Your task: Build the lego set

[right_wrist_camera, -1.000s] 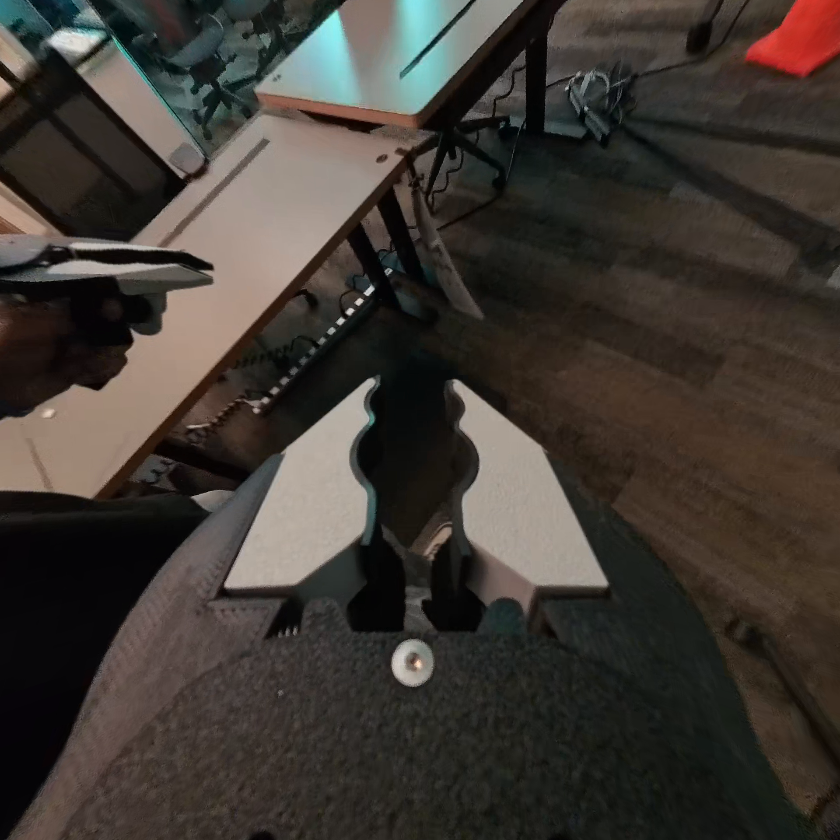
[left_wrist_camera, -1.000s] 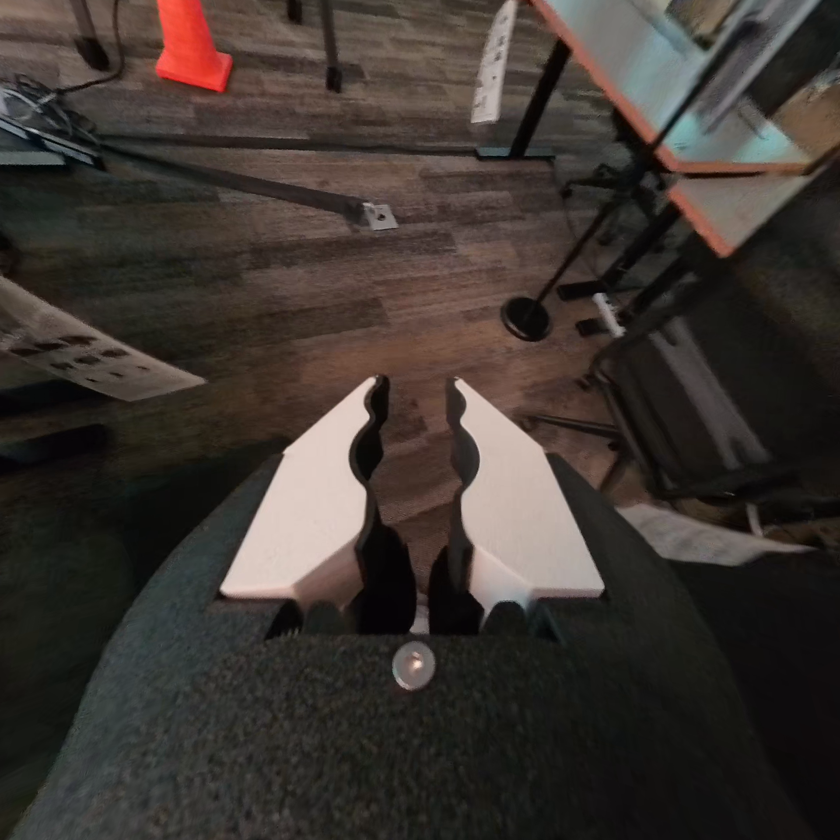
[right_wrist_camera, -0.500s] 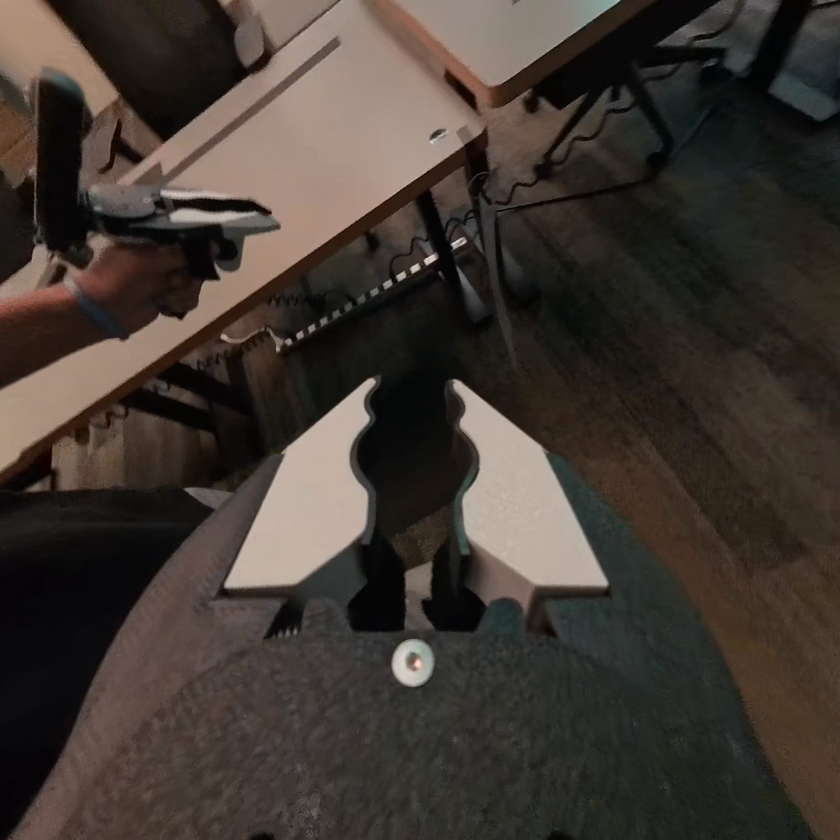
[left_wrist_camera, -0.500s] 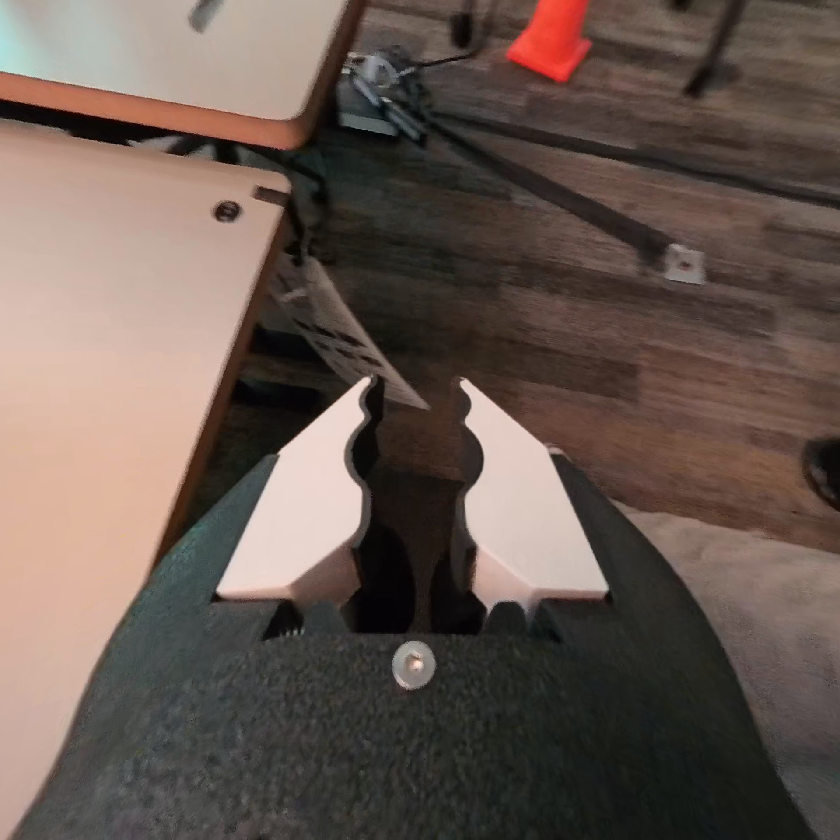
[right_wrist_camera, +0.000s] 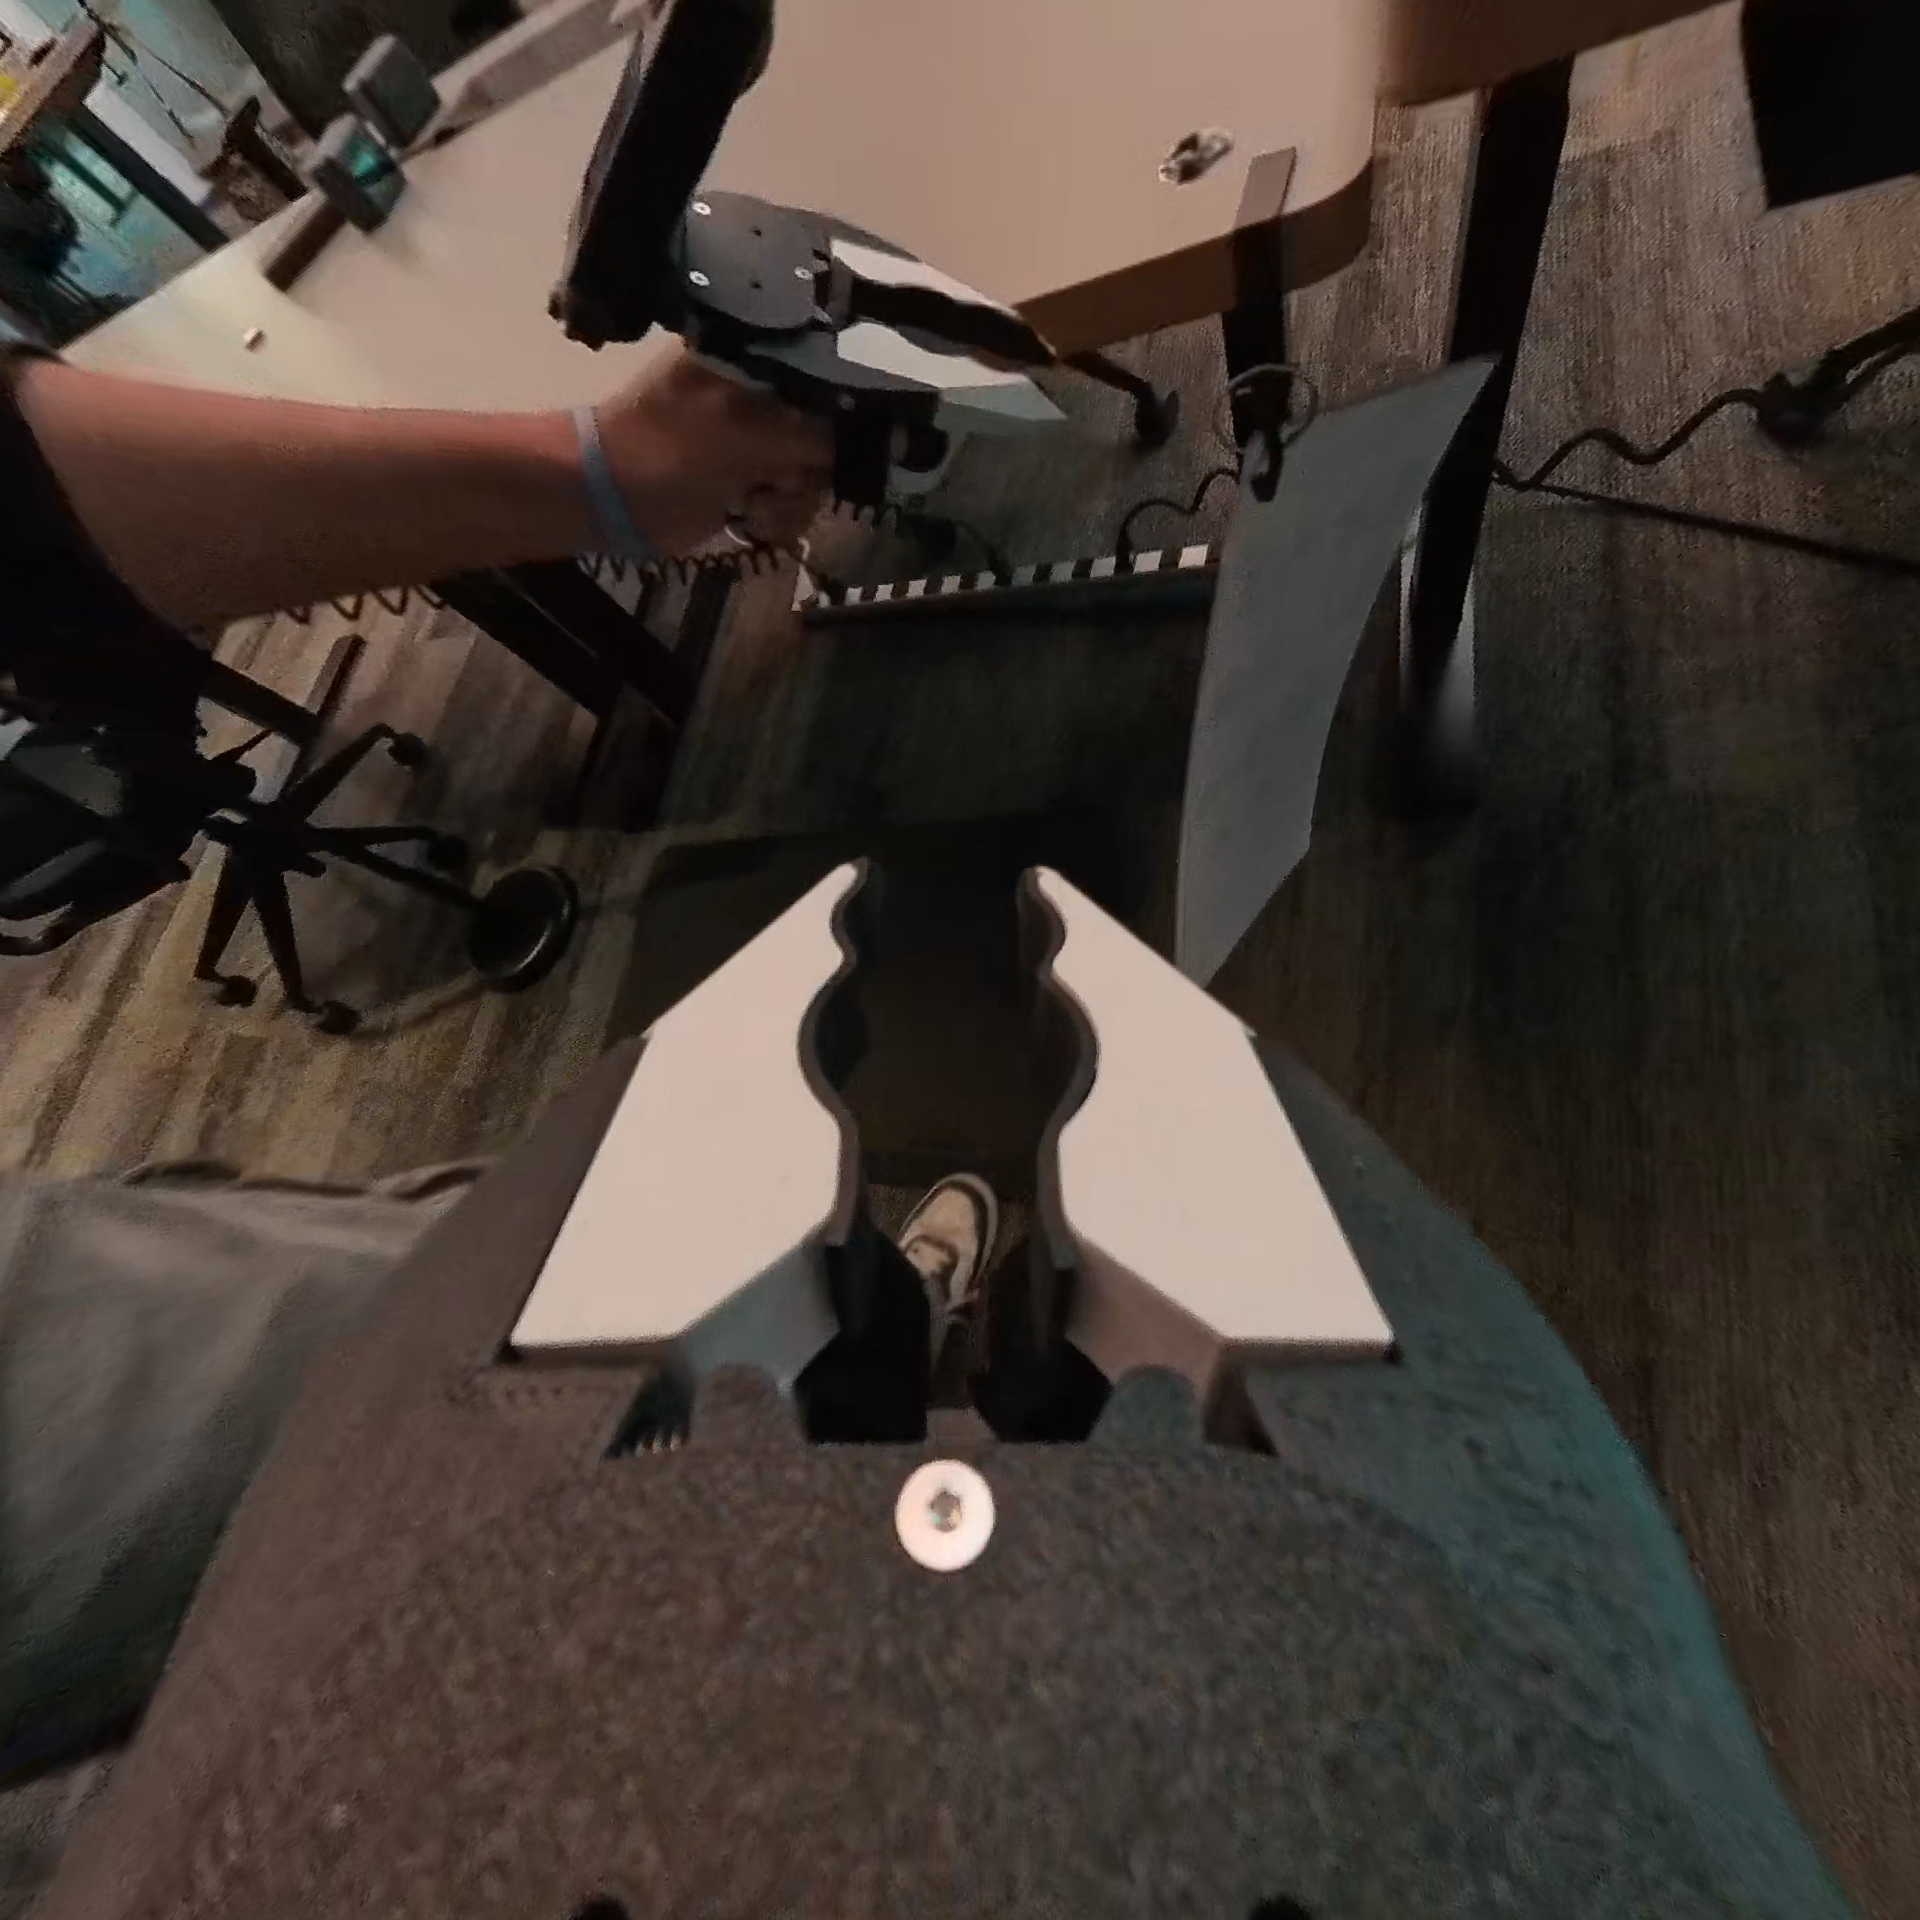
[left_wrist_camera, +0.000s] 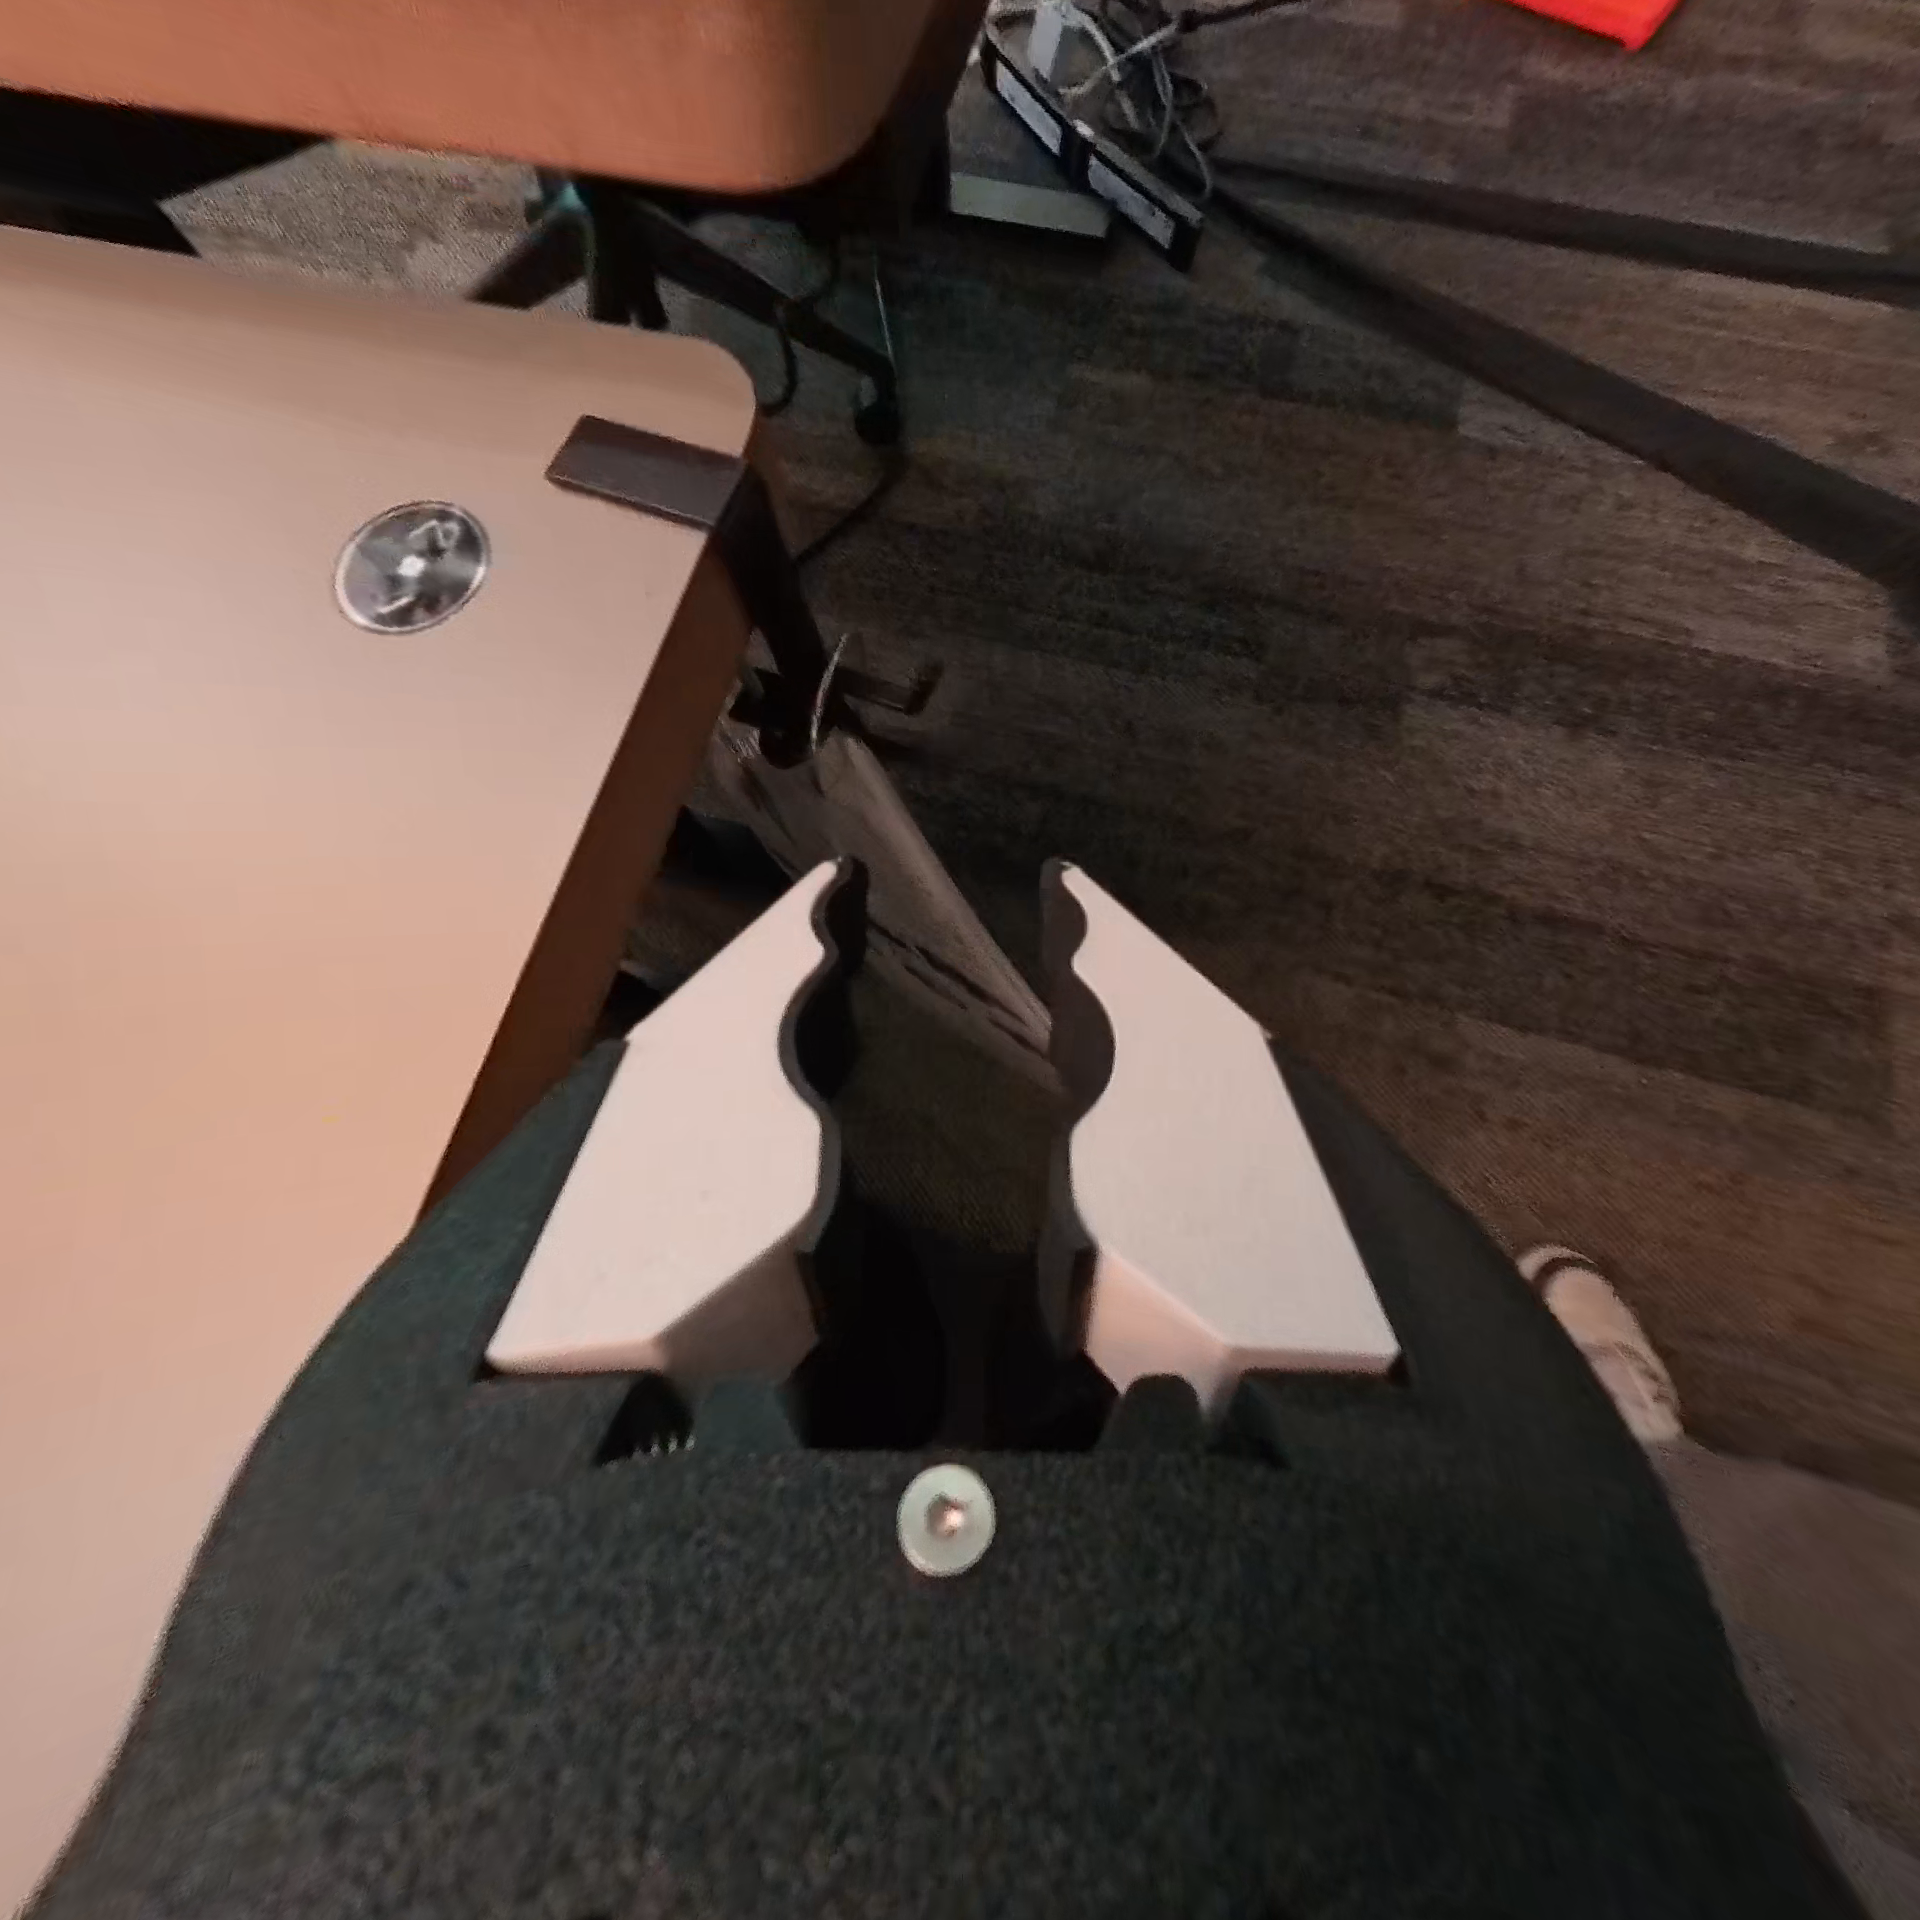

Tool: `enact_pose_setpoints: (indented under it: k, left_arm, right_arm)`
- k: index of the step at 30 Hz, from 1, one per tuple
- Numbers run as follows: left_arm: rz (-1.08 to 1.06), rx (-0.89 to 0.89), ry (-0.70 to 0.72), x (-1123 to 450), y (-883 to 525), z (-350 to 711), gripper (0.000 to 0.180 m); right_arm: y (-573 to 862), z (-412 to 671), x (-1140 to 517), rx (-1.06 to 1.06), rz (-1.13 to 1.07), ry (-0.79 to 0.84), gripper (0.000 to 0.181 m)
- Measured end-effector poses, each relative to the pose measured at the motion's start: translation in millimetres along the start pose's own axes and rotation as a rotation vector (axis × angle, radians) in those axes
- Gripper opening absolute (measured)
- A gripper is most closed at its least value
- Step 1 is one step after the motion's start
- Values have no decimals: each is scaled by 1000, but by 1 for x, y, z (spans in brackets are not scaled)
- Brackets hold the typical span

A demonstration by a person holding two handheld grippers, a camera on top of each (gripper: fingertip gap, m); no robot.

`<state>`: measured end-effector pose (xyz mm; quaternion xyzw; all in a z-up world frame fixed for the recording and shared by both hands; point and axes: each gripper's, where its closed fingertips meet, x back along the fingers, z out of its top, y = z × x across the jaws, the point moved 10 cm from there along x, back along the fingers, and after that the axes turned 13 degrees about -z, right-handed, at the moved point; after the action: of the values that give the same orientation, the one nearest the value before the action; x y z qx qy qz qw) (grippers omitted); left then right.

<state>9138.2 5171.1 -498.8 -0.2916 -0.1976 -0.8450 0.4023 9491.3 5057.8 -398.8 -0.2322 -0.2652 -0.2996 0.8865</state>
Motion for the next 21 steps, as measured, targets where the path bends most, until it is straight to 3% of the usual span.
enact_pose_setpoints:
  k: [1,6,11,16,21]
  left_arm:
    - [8,-9,8,-16,-7,-5,32]
    - [78,-62,39,-77,-34,-27,28]
    - [98,-89,139,-99,-44,-26,31]
    - [169,-140,149,-109,-53,-26,2]
    - [108,-154,113,-99,-47,-18,0]
  right_arm:
    - [2,-6,-20,-1,3,11,27]
    - [-21,-46,-98,-100,115,71,24]
    - [-49,-90,-130,-95,220,-6,23]
    - [-38,-117,-126,-116,261,-66,22]
    - [-15,-122,-117,-139,238,-88,23]
